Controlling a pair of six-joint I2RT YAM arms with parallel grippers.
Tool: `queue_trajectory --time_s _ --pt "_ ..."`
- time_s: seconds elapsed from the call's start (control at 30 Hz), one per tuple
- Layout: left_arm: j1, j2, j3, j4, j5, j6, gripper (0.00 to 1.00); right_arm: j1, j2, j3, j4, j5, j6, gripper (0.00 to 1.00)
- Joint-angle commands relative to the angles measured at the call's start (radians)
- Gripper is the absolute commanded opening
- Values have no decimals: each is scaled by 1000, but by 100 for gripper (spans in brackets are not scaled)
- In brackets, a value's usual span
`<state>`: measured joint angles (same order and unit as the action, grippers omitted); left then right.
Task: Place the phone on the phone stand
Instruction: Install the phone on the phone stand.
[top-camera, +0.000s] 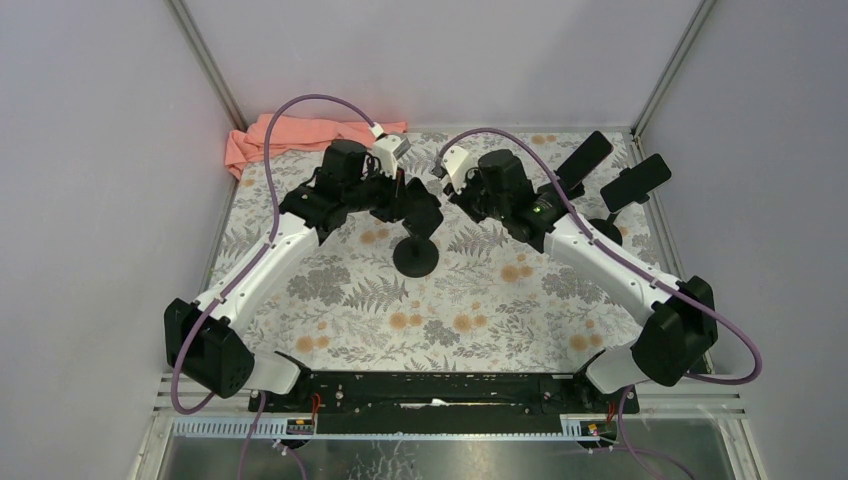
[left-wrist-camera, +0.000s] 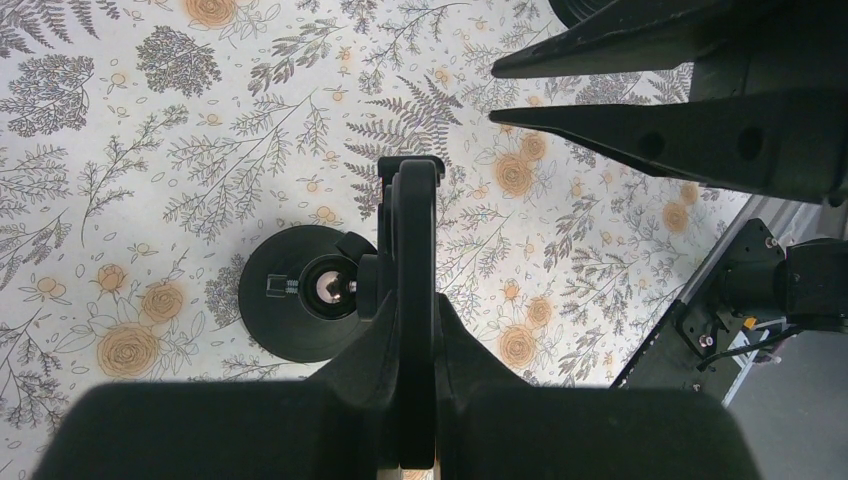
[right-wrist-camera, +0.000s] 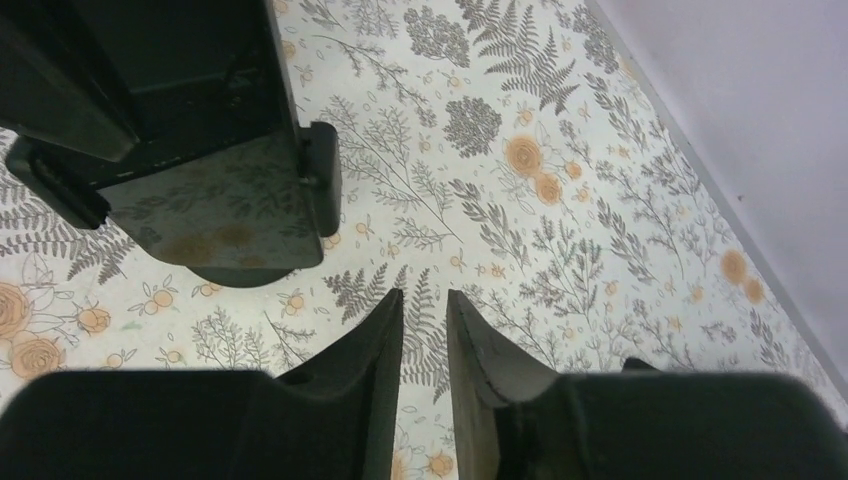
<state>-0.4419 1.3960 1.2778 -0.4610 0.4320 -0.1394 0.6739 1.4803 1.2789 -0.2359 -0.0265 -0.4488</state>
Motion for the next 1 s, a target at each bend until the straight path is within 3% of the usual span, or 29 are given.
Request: queue_trajectory --time_s 0.0,0.2,0.5,0.7,0.97 --pt "22 44 -24 -198 -159 60 0 -4 -43 38 -29 28 -6 31" --pt "24 41 -17 -193 -146 59 2 -51 -67 78 -106 -111 31 46" --pt "34 -3 -17 -131 -26 12 45 -183 -211 -42 -192 -443 46 76" --pt "63 -33 -22 -51 82 -54 57 -267 -318 -188 -164 -608 72 81" --pt "96 -127 -66 54 169 -135 61 -371 -383 -351 -67 -825 125 88"
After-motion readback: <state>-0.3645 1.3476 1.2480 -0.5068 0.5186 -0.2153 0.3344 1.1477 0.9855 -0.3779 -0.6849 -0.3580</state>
